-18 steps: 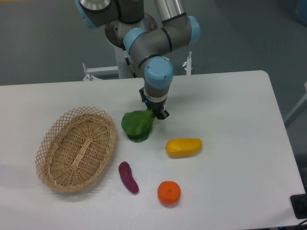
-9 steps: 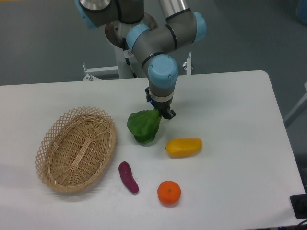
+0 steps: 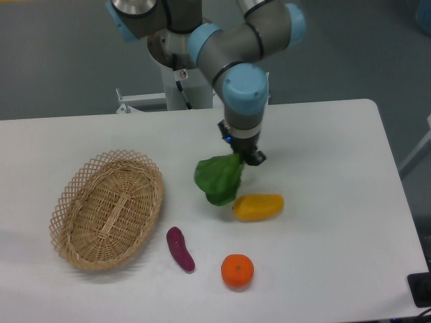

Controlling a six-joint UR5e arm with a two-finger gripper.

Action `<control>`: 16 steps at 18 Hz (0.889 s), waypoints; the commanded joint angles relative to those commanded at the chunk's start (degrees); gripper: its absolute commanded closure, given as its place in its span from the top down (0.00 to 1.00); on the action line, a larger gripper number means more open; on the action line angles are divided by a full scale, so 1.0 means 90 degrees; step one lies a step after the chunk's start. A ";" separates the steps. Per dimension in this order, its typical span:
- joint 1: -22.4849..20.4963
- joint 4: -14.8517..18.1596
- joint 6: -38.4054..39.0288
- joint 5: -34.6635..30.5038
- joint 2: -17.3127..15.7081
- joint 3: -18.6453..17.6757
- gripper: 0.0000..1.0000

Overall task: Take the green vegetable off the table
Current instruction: 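Lift the bok choy and carry it away from the basket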

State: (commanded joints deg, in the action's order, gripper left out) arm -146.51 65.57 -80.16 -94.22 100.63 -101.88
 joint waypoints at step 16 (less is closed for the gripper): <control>-0.0596 0.0048 -0.0146 0.0684 0.0938 0.1427 0.12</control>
State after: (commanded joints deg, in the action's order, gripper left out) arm -151.87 66.00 -81.47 -88.07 109.07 -89.04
